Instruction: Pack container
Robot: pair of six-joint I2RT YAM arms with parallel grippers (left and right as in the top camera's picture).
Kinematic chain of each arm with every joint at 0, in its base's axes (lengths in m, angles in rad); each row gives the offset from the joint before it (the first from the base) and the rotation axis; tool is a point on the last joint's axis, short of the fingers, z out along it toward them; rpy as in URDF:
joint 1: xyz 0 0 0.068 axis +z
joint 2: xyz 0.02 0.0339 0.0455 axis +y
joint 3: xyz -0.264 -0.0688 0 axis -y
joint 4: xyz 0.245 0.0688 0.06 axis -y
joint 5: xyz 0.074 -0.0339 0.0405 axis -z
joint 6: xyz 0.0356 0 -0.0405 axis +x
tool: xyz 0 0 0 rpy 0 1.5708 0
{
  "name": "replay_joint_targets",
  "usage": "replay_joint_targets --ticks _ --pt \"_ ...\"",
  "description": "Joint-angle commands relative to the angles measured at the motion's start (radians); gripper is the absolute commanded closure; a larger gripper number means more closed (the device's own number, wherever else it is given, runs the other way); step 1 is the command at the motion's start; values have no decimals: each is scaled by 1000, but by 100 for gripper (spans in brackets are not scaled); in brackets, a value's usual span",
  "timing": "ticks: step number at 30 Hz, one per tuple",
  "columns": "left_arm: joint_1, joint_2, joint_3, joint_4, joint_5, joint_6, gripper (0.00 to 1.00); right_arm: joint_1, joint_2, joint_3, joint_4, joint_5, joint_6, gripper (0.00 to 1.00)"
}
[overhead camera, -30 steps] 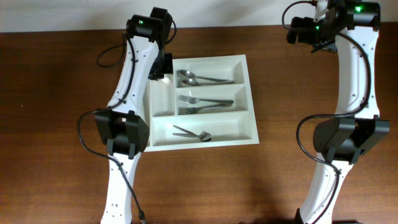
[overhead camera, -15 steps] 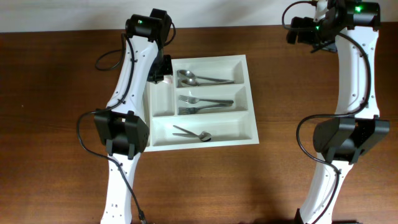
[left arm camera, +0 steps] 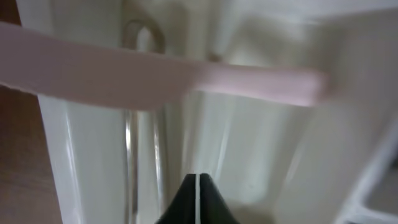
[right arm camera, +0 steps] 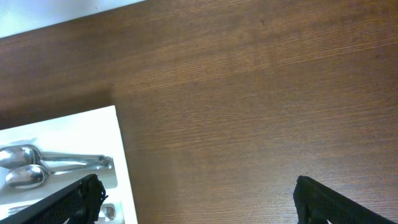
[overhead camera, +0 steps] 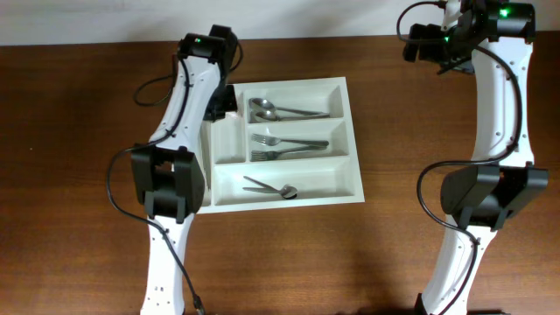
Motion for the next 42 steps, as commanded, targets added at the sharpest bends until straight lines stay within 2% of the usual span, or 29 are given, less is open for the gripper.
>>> replay_joint_targets --ticks 1,4,11,16,24,36,42 --pt "59 -37 -17 16 -22 -15 88 -1 3 -5 0 5 5 1" --pt "97 -37 -16 31 -18 -15 81 -1 3 -5 0 5 5 1" --pt "154 -37 -17 64 52 -14 80 -1 3 -5 0 5 5 1" --pt "149 -37 -16 76 79 -6 80 -1 3 -5 0 5 5 1" --pt "140 -37 -16 124 79 5 68 -1 4 -5 0 5 5 1" --pt "141 -37 -16 195 67 28 66 -1 3 -5 0 5 5 1" --pt "141 -37 -16 237 68 28 62 -1 3 -5 0 5 5 1"
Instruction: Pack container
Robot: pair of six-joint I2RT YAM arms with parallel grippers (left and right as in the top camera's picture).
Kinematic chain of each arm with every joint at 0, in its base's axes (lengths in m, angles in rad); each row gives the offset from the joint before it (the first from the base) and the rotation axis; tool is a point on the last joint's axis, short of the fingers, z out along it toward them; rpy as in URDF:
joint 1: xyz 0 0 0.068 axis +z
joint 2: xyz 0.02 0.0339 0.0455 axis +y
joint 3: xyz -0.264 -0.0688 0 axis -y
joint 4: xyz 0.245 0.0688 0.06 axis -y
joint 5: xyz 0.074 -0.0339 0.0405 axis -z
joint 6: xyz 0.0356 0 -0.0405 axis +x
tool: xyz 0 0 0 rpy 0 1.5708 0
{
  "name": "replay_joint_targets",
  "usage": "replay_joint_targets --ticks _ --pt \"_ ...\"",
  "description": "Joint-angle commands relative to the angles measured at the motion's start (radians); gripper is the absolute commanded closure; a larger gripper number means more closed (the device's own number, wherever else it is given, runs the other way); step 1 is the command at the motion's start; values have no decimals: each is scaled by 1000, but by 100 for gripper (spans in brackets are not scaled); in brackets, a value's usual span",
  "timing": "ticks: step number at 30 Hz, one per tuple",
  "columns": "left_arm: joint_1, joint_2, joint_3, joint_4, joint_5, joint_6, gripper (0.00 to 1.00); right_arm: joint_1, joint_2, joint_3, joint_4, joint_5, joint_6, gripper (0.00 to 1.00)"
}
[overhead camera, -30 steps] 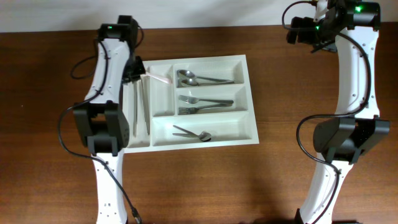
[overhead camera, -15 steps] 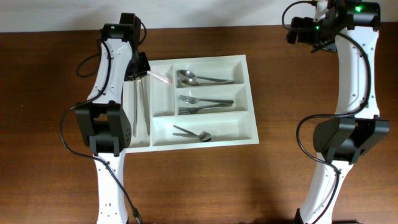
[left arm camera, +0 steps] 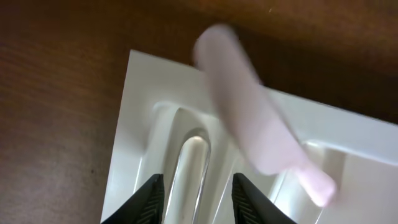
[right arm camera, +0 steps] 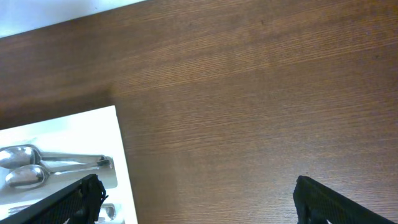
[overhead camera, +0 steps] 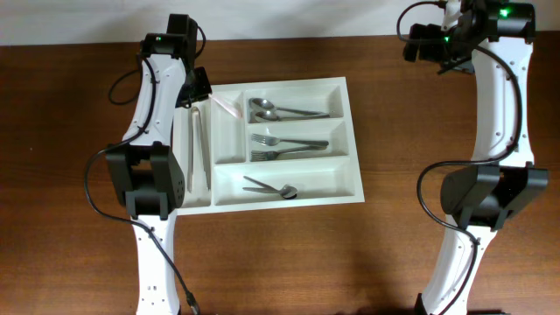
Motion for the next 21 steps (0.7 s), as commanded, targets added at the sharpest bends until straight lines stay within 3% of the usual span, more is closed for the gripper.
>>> replay_joint_targets --ticks 1,21 --pt "5 -37 -2 22 -1 17 62 -1 3 -5 0 5 5 1" --pt "6 -37 -3 187 -31 39 57 -1 3 -5 0 5 5 1"
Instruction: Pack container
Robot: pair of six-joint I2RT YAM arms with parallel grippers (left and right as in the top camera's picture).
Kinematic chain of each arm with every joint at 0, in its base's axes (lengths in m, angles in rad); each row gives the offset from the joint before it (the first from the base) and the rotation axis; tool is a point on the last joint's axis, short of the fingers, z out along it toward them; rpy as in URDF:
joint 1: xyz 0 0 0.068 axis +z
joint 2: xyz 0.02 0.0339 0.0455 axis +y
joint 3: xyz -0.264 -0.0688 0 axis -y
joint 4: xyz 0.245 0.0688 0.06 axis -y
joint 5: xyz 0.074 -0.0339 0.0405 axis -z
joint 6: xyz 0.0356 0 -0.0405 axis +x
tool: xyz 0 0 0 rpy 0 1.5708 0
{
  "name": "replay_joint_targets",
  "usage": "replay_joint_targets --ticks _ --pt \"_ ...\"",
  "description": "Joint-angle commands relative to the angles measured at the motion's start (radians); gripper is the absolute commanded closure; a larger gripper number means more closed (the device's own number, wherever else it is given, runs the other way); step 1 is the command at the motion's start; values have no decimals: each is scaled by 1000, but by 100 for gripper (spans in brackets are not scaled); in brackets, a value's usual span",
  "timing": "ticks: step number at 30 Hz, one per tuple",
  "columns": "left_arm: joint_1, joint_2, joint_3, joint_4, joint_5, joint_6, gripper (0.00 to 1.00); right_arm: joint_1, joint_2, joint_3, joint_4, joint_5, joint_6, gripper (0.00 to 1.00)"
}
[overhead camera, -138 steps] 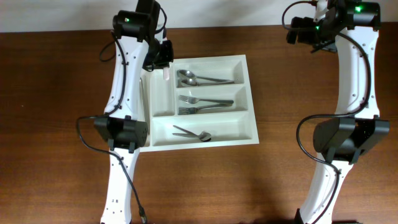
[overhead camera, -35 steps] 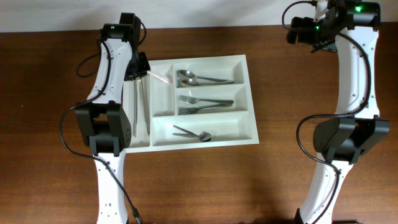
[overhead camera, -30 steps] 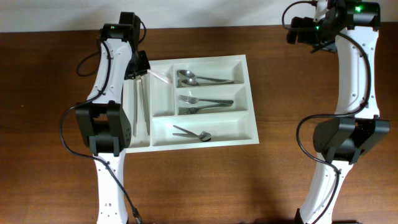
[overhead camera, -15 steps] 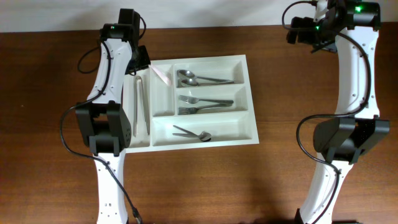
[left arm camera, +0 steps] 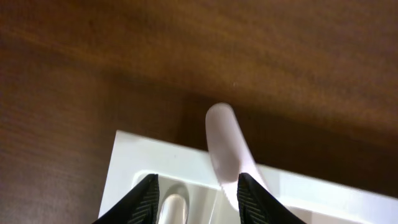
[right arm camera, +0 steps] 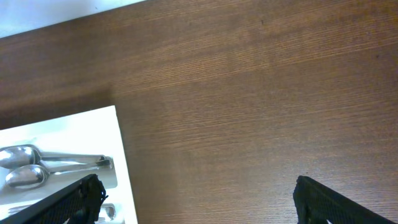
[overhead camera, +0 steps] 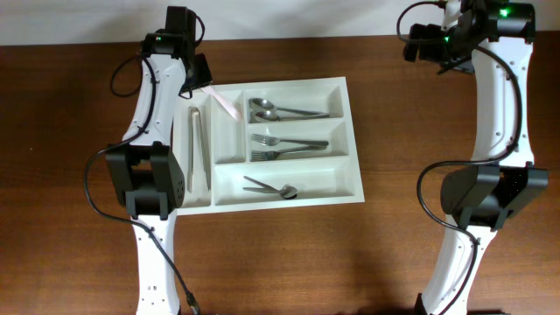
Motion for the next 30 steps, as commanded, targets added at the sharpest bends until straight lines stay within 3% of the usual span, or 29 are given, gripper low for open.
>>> replay_joint_targets --ticks 1,30 --pt "6 -37 -3 29 -22 16 57 -1 3 -5 0 5 5 1" --pt "4 72 -5 109 17 16 58 -1 3 -5 0 5 5 1"
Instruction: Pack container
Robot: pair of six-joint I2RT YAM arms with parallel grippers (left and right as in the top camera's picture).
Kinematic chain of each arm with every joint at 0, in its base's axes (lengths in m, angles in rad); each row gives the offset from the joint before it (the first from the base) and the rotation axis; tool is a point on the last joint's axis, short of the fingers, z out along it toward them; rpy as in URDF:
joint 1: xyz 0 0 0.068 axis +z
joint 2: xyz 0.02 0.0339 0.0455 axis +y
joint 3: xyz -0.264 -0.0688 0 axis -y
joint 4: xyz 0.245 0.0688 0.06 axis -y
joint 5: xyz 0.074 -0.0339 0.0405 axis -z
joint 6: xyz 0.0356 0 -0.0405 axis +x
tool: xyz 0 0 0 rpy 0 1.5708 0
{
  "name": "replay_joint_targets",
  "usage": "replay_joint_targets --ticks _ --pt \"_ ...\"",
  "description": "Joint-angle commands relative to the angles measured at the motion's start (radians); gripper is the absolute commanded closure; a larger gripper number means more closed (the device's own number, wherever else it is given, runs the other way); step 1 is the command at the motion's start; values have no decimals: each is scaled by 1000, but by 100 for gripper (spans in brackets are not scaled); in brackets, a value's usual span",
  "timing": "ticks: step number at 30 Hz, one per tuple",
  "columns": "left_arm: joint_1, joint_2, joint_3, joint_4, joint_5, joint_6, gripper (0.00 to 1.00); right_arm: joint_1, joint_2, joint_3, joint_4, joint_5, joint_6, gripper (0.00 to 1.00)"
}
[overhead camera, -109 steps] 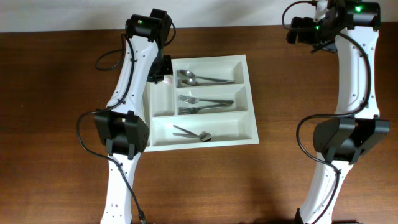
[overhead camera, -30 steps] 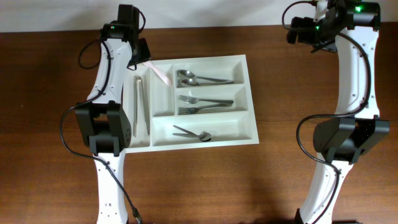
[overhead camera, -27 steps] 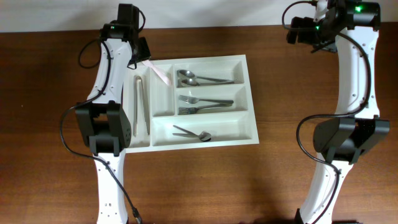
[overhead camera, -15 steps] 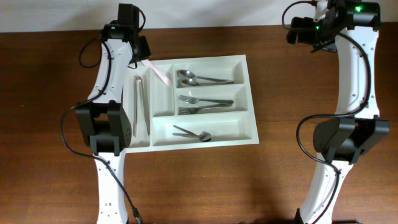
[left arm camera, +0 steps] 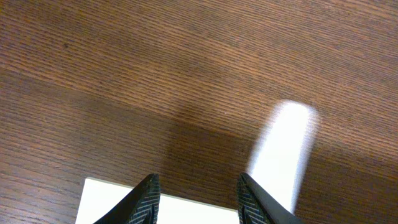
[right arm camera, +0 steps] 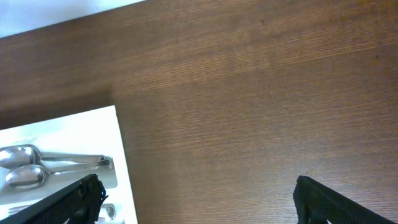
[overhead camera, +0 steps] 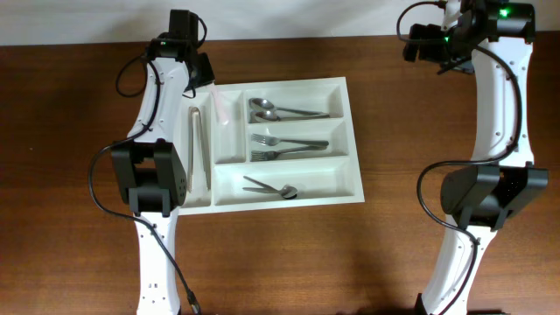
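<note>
A white cutlery tray (overhead camera: 354, 140) lies mid-table. A pale pink flat piece (overhead camera: 219, 107) lies in its narrow second compartment from the left. My left gripper (overhead camera: 197, 77) hovers over the tray's far left corner; in the left wrist view the gripper (left arm camera: 198, 193) stands open with nothing between its fingers, the tray's edge (left arm camera: 118, 199) below them and a blurred pale strip (left arm camera: 281, 149) beside the right finger. My right gripper (overhead camera: 429, 45) is held high at the far right, and in the right wrist view that gripper (right arm camera: 199, 202) is open and empty.
The tray also holds metal tongs (overhead camera: 197, 149) in the left slot, two spoons (overhead camera: 280, 110), forks (overhead camera: 289, 144) and another spoon (overhead camera: 271, 187). Brown tabletop (overhead camera: 437, 262) surrounds the tray; a white wall strip (overhead camera: 297, 17) borders the far edge.
My left gripper, still open, has drawn back past the tray's far left corner. The pink piece has settled lower in its compartment. The right arm has not moved.
At first my left gripper was low inside the tray, fingers together, with the pink piece across its view. Then it was open near the tray's far left end, the pink piece left leaning in the compartment. Now it is beyond the corner. The right arm stayed still throughout.
</note>
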Motion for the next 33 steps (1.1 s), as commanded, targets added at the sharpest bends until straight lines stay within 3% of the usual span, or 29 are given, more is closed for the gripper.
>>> replay_joint_targets --ticks 1,19,33 --pt "4 22 -4 3 11 16 58 -1 3 -5 0 5 5 1" --pt "-100 22 -3 -1 56 17 57 -1 3 -5 0 5 5 1" --pt "-101 21 3 -24 45 17 57 -1 3 -5 0 5 5 1"
